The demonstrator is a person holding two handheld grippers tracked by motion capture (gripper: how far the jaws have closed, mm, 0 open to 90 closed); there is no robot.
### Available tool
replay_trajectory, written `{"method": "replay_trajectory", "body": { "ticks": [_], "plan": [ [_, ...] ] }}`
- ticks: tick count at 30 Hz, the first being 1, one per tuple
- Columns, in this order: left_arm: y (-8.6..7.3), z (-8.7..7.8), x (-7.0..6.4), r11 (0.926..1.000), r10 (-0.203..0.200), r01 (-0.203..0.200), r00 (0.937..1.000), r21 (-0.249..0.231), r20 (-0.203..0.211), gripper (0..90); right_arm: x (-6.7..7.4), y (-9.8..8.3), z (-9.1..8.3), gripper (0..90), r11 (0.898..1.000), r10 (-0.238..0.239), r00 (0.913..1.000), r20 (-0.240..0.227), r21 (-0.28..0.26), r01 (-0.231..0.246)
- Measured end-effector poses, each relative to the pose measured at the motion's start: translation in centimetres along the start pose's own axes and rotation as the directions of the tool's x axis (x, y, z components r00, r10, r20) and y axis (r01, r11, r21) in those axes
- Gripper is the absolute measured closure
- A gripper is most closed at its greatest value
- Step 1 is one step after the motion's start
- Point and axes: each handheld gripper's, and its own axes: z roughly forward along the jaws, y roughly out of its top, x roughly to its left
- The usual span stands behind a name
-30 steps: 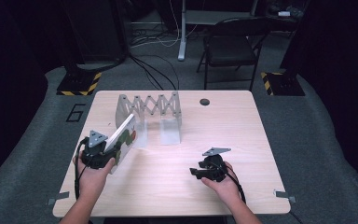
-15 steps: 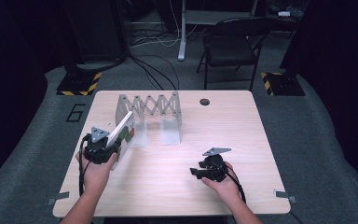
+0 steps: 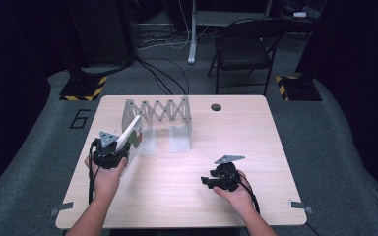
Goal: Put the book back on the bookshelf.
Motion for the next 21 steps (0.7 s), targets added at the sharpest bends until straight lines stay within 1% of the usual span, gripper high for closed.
{"method": "replay_trajectory", "body": {
  "ticks": [1, 2, 3, 4, 5, 6, 7, 8, 9, 10, 11, 14, 18, 20, 21],
  "plan": [
    [0.0, 0.0, 0.0, 1.0, 0.0, 0.0, 1.0, 0.01, 0.002, 76.0, 0.0, 0.0, 0.0, 48.4, 1.0, 0.003, 1.0, -0.001, 0.0, -0.003],
    [0.0, 0.2, -0.1, 1.0, -0.001, 0.001, 1.0, -0.005, -0.006, 76.0, -0.1, 0.0, 0.0, 48.4, 1.0, -0.003, 1.0, -0.002, -0.005, 0.003],
    [0.1, 0.2, 0.0, 1.0, 0.002, -0.002, 1.0, 0.009, -0.004, 76.0, -0.1, 0.0, 0.0, 48.4, 1.0, -0.001, 1.0, -0.002, -0.003, 0.001],
    [0.0, 0.4, -0.1, 1.0, -0.001, 0.001, 0.9999, 0.001, -0.01, 76.0, -0.1, 0.0, 0.0, 48.4, 1.0, 0.0, 1.0, 0.0, -0.002, 0.0],
    [0.1, 0.5, -0.1, 1.0, 0.0, 0.0, 0.9999, 0.001, -0.013, 76.0, -0.2, 0.0, 0.0, 48.4, 1.0, 0.001, 1.0, -0.002, -0.002, -0.001],
    [0.1, 0.6, -0.1, 1.0, -0.008, 0.008, 0.9999, 0.002, -0.015, 76.0, -0.2, 0.0, 0.0, 48.4, 1.0, 0.002, 1.0, -0.002, -0.002, -0.002],
    [0.1, 0.7, 0.0, 1.0, -0.004, 0.004, 0.9998, -0.002, -0.021, 76.0, -0.1, 0.0, 0.0, 48.4, 1.0, 0.011, 0.9999, -0.002, 0.005, -0.011],
    [0.1, 0.7, 0.0, 1.0, -0.003, 0.003, 0.9998, 0.001, -0.019, 76.0, -0.2, 0.0, 0.0, 48.4, 1.0, 0.002, 1.0, -0.003, -0.004, -0.002],
    [0.1, 0.8, 0.0, 1.0, -0.005, 0.005, 0.9998, 0.0, -0.021, 76.0, -0.1, 0.0, 0.0, 48.4, 1.0, 0.003, 1.0, -0.003, -0.003, -0.003],
    [0.0, 0.9, 0.1, 1.0, 0.006, -0.005, 0.9997, 0.003, -0.023, 76.0, -0.1, 0.0, 0.0, 48.4, 1.0, 0.004, 1.0, -0.003, -0.001, -0.004],
    [0.0, 1.1, 0.0, 1.0, -0.009, 0.008, 0.9997, -0.004, -0.024, 76.0, -0.2, 0.0, 0.0, 48.4, 1.0, 0.002, 1.0, -0.003, -0.002, -0.002],
    [0.0, 1.4, -0.2, 0.9999, -0.011, 0.011, 0.9996, -0.001, -0.027, 76.0, -0.2, 0.0, 0.0, 48.4, 1.0, 0.003, 1.0, -0.004, 0.0, -0.003],
    [0.1, 1.8, -0.4, 1.0, -0.002, 0.002, 0.9993, -0.001, -0.037, 76.0, -0.3, -0.1, 0.0, 48.4, 1.0, -0.001, 1.0, 0.0, 0.0, 0.001],
    [0.1, 2.0, -0.5, 0.9999, 0.008, -0.007, 0.9992, 0.011, -0.039, 76.0, -0.2, -0.1, 0.1, 48.4, 1.0, 0.008, 1.0, 0.0, -0.003, -0.008],
    [0.1, 2.1, -0.6, 1.0, -0.002, 0.002, 0.9992, 0.003, -0.04, 76.0, -0.3, -0.1, 0.0, 48.4, 1.0, 0.007, 1.0, -0.002, -0.002, -0.007]
  ]
}}
